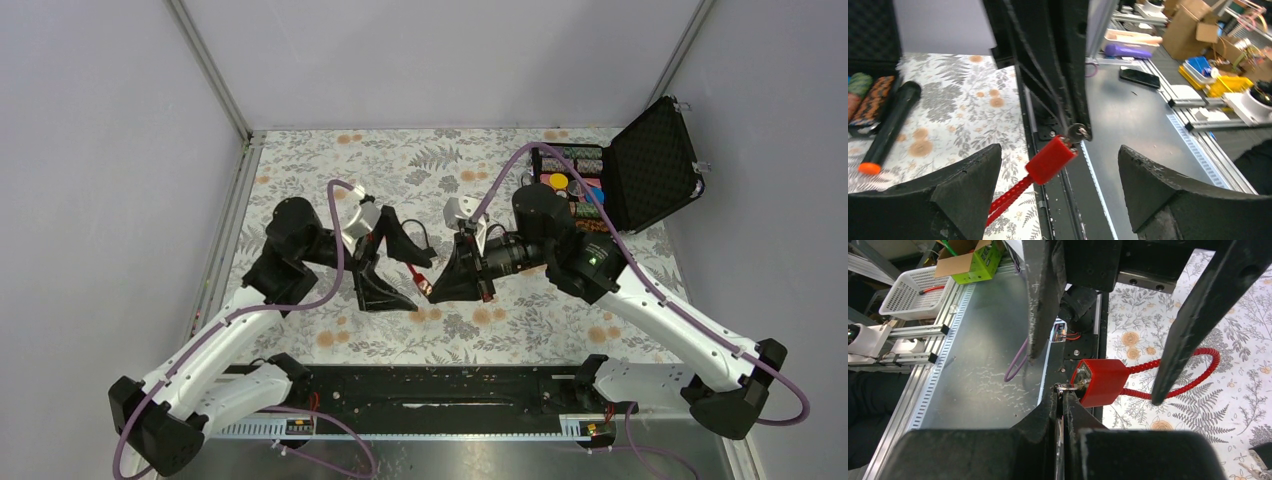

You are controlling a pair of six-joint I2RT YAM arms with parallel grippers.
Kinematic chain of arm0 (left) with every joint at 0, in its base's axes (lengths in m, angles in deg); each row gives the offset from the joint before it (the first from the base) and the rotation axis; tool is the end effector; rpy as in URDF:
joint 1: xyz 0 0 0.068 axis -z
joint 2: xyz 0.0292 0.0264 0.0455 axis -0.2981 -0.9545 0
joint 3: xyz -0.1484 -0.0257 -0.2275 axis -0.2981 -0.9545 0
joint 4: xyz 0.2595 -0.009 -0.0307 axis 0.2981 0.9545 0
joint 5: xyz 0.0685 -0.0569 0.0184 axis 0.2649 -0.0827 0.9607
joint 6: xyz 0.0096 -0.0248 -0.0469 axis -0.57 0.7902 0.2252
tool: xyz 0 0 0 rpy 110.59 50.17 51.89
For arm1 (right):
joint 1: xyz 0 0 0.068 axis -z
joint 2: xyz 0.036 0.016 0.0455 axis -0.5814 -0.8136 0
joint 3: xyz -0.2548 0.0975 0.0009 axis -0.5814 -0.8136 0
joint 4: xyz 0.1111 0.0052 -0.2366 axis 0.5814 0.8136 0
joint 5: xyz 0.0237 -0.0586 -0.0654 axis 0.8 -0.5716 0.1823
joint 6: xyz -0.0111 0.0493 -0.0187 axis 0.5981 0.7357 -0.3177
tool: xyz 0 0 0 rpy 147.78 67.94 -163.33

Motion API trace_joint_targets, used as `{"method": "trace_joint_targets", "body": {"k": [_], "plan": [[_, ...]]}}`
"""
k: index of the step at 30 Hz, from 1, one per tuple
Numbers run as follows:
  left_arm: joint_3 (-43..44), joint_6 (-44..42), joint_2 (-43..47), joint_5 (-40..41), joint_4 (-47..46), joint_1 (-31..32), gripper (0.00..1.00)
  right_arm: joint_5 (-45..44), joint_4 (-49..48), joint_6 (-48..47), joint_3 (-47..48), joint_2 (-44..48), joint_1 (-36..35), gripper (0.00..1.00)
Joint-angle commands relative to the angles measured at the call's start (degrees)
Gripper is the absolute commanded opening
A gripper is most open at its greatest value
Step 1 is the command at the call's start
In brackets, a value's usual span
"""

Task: Lock with the key
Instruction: Lock the lock.

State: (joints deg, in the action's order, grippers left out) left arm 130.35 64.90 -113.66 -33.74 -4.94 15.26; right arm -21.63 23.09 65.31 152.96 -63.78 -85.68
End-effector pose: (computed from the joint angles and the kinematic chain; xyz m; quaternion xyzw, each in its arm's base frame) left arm 0.1506 -0.1359 0.3784 0.4916 0.4914 -0.6042 0.3897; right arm 0.1308 0.1989 0.4122 -0.5436 0.5290 0.5315 0.3771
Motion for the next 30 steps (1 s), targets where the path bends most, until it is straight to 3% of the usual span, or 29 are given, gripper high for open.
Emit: {"method": "trace_joint_targets", "body": {"k": [1,8,15,20,26,27,30], "plan": [[0.8,-7.7,0.6,-8.0,1.4,2.3,0.83,4.6,-1.0,0.0,2.9,1.3,0.3,0.0],[0.7,-11.0,-0.9,-9.1,4.9,4.7,0.51,5.8,-2.3,0.6,3.6,0.9,0.3,0.0],[1.0,-11.6,-0.3,-5.1,6.5,4.8,0.3,5.1,-2.3,0.7,3.2,1.3,0.3,0.0],[2.0,-11.8,0.6,2.2,8.9,4.7,0.01,2.4,-2.3,2.6,3.0,1.2,0.3,0.0],[3.5,-14.4,2.2,11.0,14.7,4.7,0.0,-5.4,-1.6,5.8,2.9,1.3,0.4,0.0],[3.6,-15.0,2.6,11.8,15.6,4.7,0.0,-6.8,-1.1,6.0,2.9,1.3,0.4,0.02],[3.9,-16.2,3.6,13.6,17.4,4.7,0.0,-9.3,-0.5,6.4,2.3,1.4,0.5,0.22]]}}
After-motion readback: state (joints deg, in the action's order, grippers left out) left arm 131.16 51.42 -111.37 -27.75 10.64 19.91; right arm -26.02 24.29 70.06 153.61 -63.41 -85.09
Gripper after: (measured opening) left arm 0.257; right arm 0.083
